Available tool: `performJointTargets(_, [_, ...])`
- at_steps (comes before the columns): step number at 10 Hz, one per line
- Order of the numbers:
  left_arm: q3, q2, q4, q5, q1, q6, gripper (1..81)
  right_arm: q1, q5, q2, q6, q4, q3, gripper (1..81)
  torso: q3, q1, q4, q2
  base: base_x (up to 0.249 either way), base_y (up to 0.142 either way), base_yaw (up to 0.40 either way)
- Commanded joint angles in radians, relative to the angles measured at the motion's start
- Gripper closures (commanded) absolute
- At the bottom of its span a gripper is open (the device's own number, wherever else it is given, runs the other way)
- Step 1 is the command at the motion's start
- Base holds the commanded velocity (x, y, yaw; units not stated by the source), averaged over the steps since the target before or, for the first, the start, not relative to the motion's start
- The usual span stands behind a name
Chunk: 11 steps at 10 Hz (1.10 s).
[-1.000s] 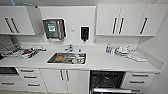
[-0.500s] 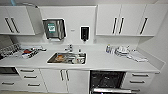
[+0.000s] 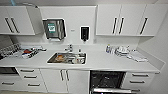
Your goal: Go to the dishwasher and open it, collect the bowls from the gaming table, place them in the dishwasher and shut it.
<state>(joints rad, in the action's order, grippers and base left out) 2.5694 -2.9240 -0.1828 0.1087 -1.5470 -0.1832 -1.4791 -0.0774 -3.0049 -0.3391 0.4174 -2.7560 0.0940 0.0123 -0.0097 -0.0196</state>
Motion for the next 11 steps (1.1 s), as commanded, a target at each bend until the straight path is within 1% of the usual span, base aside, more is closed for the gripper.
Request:
performJointTargets(1, [-0.003,0.014,-0.014,-0.047,0.034,0.007,1.0,0.045,-0.07,0.005,-0.003,-0.005,-0.005,1.0,0.0,0.0,0.0,0.0,0.0,0.0,0.288])
performJointTargets(4, [-0.001,0.017,-0.014,-0.04,0.026,0.007,1.0,0.029,-0.073,-0.015,-0.001,-0.005,-0.01,1.0,0.0,0.0,0.0,0.0,0.0,0.0,0.333])
performJointTargets(7, [-0.001,0.025,-0.012,-0.041,0.026,0.007,1.0,0.016,-0.056,-0.013,0.008,0.009,-0.013,1.0,0.0,-0.001,0.0,0.0,0.0,0.0,0.348])
performJointTargets(9, [-0.001,0.023,-0.003,-0.038,0.026,0.007,1.0,0.012,-0.056,-0.008,0.008,-0.011,-0.016,1.0,0.0,-0.001,0.0,0.0,0.0,0.0,0.348])
performJointTargets(11, [-0.001,0.022,-0.001,-0.037,0.026,0.007,1.0,0.015,-0.054,-0.007,0.012,-0.077,-0.019,1.0,0.0,-0.001,0.0,0.0,0.0,0.0,0.348])
